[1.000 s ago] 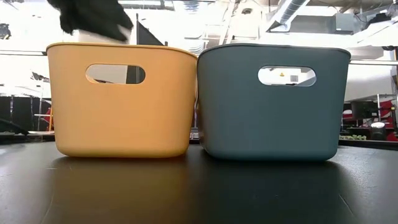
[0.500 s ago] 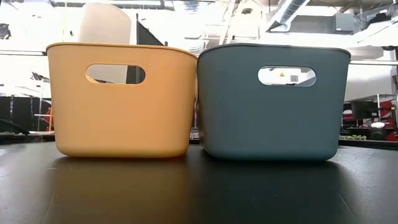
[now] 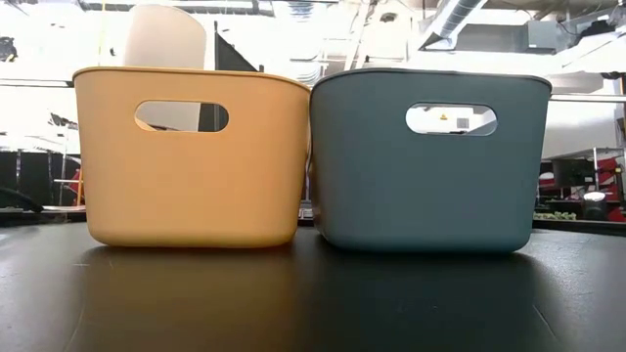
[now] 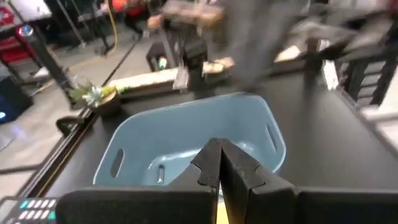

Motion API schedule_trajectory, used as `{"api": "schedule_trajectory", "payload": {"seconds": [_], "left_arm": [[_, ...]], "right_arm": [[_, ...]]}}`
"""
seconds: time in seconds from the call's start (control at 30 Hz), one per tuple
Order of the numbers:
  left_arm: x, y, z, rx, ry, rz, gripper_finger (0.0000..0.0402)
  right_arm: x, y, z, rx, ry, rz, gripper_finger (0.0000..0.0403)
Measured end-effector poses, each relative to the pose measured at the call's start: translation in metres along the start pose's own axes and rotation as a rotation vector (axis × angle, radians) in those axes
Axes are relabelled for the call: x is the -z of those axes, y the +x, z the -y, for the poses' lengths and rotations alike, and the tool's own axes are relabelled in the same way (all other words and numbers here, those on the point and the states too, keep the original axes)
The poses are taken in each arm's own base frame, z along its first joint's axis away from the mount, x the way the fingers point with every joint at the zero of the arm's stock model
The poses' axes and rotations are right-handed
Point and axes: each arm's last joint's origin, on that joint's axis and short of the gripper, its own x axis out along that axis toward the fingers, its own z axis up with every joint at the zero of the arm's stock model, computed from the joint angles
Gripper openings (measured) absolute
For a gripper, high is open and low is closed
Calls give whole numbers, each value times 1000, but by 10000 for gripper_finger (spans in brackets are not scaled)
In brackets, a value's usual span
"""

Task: Sort batteries
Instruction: Return to Home Position

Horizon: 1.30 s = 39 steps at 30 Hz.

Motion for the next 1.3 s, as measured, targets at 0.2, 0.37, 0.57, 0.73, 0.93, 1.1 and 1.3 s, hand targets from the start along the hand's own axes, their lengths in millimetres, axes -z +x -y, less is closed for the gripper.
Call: {"api": "schedule_trajectory", "payload": {"seconds": [0.2,0.37,0.57,0.73,0.93,1.1,1.3], "left_arm": [[51,-45,-36,-2,-118,111,0],[87,-78,-60,-9,-190,210,0],[123,-94,-73,-67,-249,288,0],[145,-91,-76,-82,-239,281,0],[160,-82,-84,-59,-200,248,0],[161,-81,-93,-56,-189,262,0],[164,-88,-99,-57,-196,271,0]], "right_arm": [[51,-32,47,-25,61,123,0],[98,-84,79,6,104,198,0],[160,-137,102,21,190,369,0],[200,-153,110,-9,218,415,0],[209,-153,121,-67,169,373,0],[216,-156,133,-47,193,342,0],[222,-167,139,-54,214,345,0]]}}
